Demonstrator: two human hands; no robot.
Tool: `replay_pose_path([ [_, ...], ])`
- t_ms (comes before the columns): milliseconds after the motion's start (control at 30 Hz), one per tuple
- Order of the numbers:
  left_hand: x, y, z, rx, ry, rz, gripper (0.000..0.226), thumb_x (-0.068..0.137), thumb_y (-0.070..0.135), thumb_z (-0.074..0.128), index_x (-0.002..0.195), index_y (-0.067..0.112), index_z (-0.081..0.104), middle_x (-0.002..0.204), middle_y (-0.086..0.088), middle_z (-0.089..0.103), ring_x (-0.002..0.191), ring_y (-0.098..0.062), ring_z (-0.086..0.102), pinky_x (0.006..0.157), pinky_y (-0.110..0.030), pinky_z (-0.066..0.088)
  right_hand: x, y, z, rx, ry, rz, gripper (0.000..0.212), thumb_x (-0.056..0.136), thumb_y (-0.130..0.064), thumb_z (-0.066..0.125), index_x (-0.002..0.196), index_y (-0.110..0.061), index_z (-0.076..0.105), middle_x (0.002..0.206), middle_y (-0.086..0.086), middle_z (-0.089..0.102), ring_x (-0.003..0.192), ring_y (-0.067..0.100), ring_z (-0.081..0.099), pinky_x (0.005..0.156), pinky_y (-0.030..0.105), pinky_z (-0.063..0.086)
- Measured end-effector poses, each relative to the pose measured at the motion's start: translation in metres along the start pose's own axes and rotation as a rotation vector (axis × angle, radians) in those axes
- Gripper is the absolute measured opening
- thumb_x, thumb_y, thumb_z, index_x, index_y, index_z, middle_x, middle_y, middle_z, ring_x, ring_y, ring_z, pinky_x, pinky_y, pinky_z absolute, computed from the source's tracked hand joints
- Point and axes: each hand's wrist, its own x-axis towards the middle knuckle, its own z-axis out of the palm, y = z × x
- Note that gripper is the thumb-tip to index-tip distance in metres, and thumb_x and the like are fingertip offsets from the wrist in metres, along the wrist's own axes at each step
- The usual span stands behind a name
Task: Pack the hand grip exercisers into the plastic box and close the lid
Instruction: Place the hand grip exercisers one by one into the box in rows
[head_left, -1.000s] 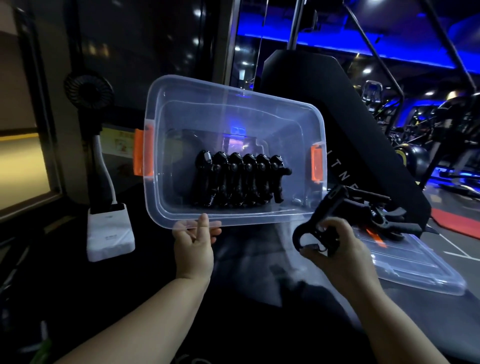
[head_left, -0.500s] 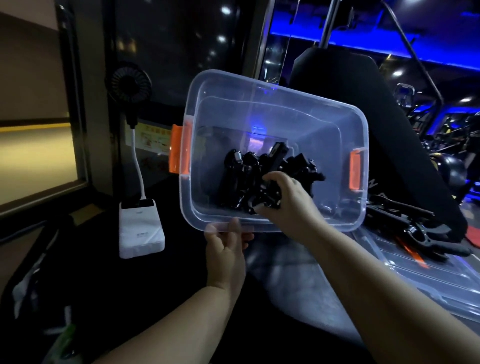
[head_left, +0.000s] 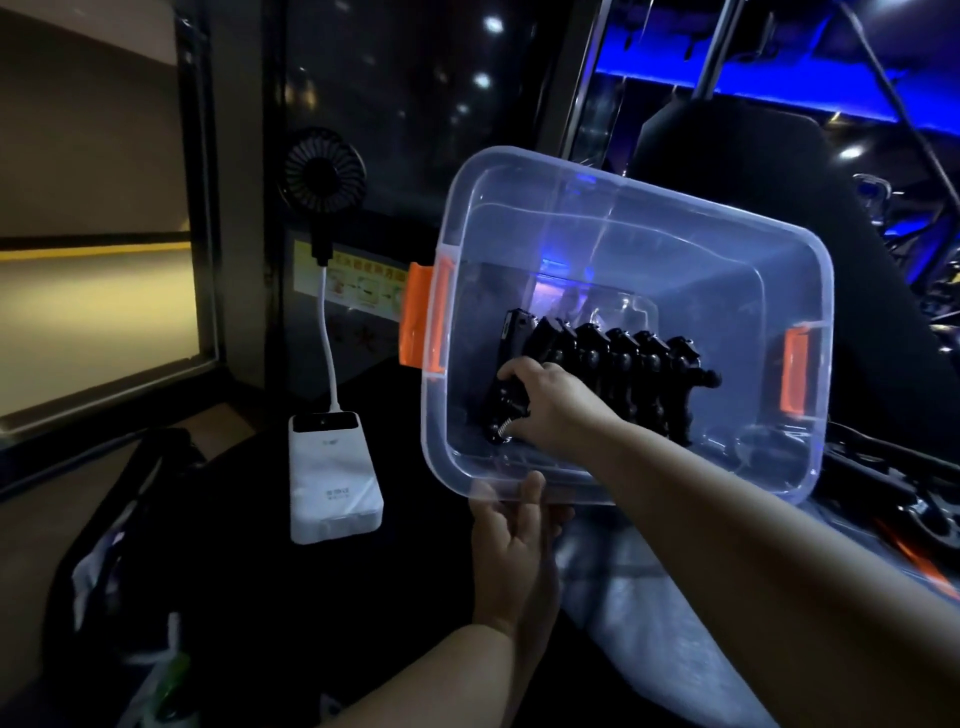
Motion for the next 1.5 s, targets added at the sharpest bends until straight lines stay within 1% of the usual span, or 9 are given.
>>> replay_pose_path([
  [267,-0.001,0.0,-0.004,0.001,-0.069,0.095,0.04,0.086,0.035,0.051,0.1,-0.002,0.052,0.071,-0.004,0.071,0.062,-0.005,0.065,0.058,-0.013,0.047,0.026,-0.007,0.004,-0.141,-0.104,0.043,0.059,0.082,-0.035,0.071,0.132,-0.025,0.041,0.113,0.009,0.06,0.102,0.029,0.058,0.079,0.033,0.048],
  [433,0.0,-0.001,-0.003,-0.064,-0.089,0.068,0.029,0.085,0.031,0.053,0.103,0.009,0.05,0.079,-0.006,0.072,0.07,-0.009,0.068,0.061,-0.015,0.049,0.032,-0.01,0.004,-0.273,-0.103,0.03,0.056,0.083,-0.045,0.068,0.127,-0.023,0.04,0.105,0.009,0.063,0.099,0.032,0.06,0.072,0.035,0.048],
  [667,0.0,-0.005,-0.007,-0.044,-0.074,0.082,0.038,0.089,0.03,0.053,0.106,-0.004,0.052,0.074,-0.011,0.069,0.066,-0.01,0.065,0.062,-0.016,0.049,0.031,-0.016,0.003,-0.567,0.138,-0.093,0.045,0.084,-0.049,0.062,0.113,-0.021,0.043,0.101,0.006,0.062,0.092,0.031,0.062,0.056,0.032,0.037],
  [833,0.001,-0.006,-0.007,0.017,-0.045,0.112,0.029,0.089,0.035,0.054,0.099,0.008,0.055,0.071,-0.009,0.068,0.064,-0.012,0.065,0.061,-0.018,0.048,0.038,-0.02,0.003,-0.686,0.183,-0.312,0.044,0.084,-0.05,0.056,0.119,-0.024,0.054,0.12,0.004,0.049,0.113,0.025,0.043,0.085,0.037,0.039],
  [967,0.001,-0.001,-0.005,-0.002,-0.091,0.103,0.02,0.093,0.03,0.053,0.092,0.012,0.062,0.073,-0.005,0.072,0.066,-0.006,0.067,0.06,-0.014,0.048,0.043,-0.013,0.014,-0.84,-0.016,-0.445,0.036,0.093,-0.039,0.044,0.127,-0.032,0.056,0.135,-0.002,0.045,0.132,0.021,0.032,0.114,0.048,0.013],
  [1033,0.001,-0.001,-0.003,-0.023,-0.08,0.083,0.02,0.089,0.029,0.054,0.093,0.01,0.061,0.074,-0.007,0.072,0.066,-0.007,0.067,0.06,-0.014,0.049,0.044,-0.008,0.018,-0.86,-0.086,-0.458,0.039,0.096,-0.036,0.039,0.133,-0.037,0.051,0.147,-0.003,0.038,0.143,0.019,0.021,0.114,0.054,-0.009],
  [1100,0.0,-0.002,-0.003,-0.046,-0.058,0.065,0.027,0.084,0.03,0.055,0.099,0.007,0.055,0.076,-0.012,0.072,0.066,-0.008,0.068,0.059,-0.014,0.049,0.045,-0.005,0.017,-0.866,-0.11,-0.456,0.04,0.098,-0.039,0.037,0.137,-0.041,0.046,0.154,-0.006,0.031,0.146,0.016,0.014,0.111,0.054,-0.017],
  [1400,0.0,-0.003,-0.002,0.01,-0.003,0.1,0.041,0.083,0.03,0.054,0.108,-0.001,0.048,0.087,-0.022,0.068,0.075,-0.016,0.069,0.062,-0.016,0.05,0.045,-0.003,0.012,-1.02,-0.173,-0.493,0.047,0.099,-0.037,0.032,0.146,-0.041,0.031,0.158,-0.004,0.021,0.148,0.018,0.008,0.11,0.056,-0.017],
  [1500,0.002,-0.004,-0.002,0.001,-0.002,0.086,0.038,0.082,0.03,0.055,0.105,0.0,0.049,0.077,-0.015,0.07,0.068,-0.015,0.068,0.058,-0.016,0.049,0.044,-0.006,0.012,-1.023,-0.184,-0.474,0.047,0.1,-0.039,0.03,0.146,-0.04,0.031,0.159,-0.003,0.02,0.148,0.019,0.007,0.109,0.057,-0.019],
])
